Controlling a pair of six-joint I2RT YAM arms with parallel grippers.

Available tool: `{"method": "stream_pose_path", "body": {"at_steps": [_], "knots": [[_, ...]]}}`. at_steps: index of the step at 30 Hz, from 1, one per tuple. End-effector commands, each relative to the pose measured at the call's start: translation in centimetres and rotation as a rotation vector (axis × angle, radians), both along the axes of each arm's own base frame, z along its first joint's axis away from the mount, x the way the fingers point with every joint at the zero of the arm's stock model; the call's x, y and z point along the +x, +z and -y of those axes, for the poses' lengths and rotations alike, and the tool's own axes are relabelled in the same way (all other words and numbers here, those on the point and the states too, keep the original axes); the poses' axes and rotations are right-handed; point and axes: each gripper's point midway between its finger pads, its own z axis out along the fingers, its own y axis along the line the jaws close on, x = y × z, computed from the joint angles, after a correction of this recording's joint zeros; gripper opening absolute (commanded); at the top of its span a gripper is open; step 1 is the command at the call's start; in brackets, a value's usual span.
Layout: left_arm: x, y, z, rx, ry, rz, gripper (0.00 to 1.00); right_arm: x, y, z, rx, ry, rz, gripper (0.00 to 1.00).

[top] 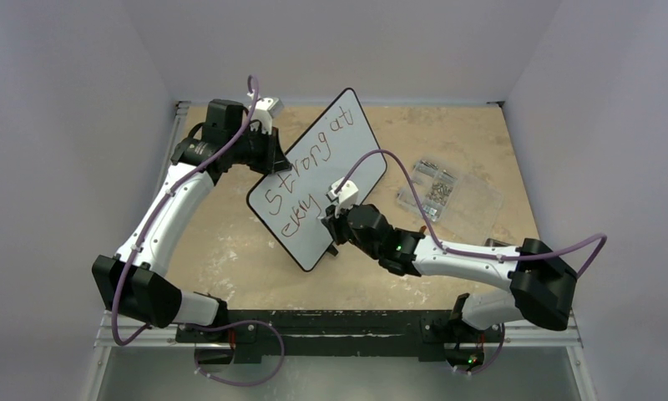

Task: Write a sentence on the whiteboard
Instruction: Write a sentence at the center of the board.

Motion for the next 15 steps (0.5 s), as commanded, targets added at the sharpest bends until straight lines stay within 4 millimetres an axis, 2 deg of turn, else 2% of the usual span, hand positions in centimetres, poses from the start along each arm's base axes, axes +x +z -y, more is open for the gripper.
{"method": "stream_pose_path", "body": {"at_steps": [1,8,12,15], "knots": [[1.2,0.4,-2.2,0.111,0.052,0.099,0.00,-0.7,2.8,-2.0,0.090,0.082,0.021,0.00],[1.2,0.3,-2.2,0.111,0.051,0.096,0.00,-0.2,4.2,-2.5,0.093,0.080,0.044,0.00],[1.2,0.3,-2.2,0.112,0.052,0.095,0.00,0.0,6.7,-2.6,0.123,0.082,0.085,0.00],[1.2,0.3,-2.2,0.113,0.053,0.096,0.00,-0.5,9.8,-2.7,0.190,0.109,0.110,0.00]]}}
